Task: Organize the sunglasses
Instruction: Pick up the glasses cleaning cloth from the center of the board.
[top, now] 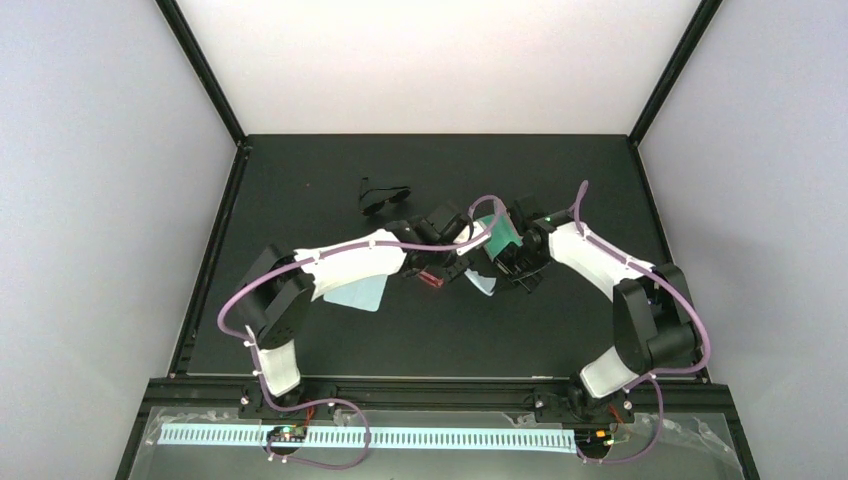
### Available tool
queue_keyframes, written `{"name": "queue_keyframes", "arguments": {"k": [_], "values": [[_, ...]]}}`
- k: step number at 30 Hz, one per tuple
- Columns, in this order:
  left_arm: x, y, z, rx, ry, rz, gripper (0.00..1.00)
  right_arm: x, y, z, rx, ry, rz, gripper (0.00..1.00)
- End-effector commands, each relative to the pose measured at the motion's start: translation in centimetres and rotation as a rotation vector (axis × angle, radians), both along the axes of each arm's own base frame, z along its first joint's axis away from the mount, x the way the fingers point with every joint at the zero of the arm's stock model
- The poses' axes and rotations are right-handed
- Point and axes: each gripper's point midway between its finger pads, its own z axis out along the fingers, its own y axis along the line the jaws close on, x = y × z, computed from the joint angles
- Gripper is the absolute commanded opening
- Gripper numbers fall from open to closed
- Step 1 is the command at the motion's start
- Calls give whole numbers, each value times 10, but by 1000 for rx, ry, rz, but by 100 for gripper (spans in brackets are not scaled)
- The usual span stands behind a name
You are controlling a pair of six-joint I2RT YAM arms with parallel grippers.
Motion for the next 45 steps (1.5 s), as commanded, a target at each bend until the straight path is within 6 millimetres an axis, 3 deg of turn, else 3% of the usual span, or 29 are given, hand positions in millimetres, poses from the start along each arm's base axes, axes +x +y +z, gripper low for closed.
{"name": "queue_keyframes", "arguments": {"k": [1,9,25,45], "values": [[16,-6,4,-3,24,-27,1,18,2,8,14,2,-114,1],[45,-12,1,-6,59,-3,1,31,-2,4,1,47,-203,1],[90,-25,-13,19,93,25,2,32,3,-10,78,123,-401,1],[124,-38,-27,5,127,135,2,52,-19,-20,28,86,-562,1]]}}
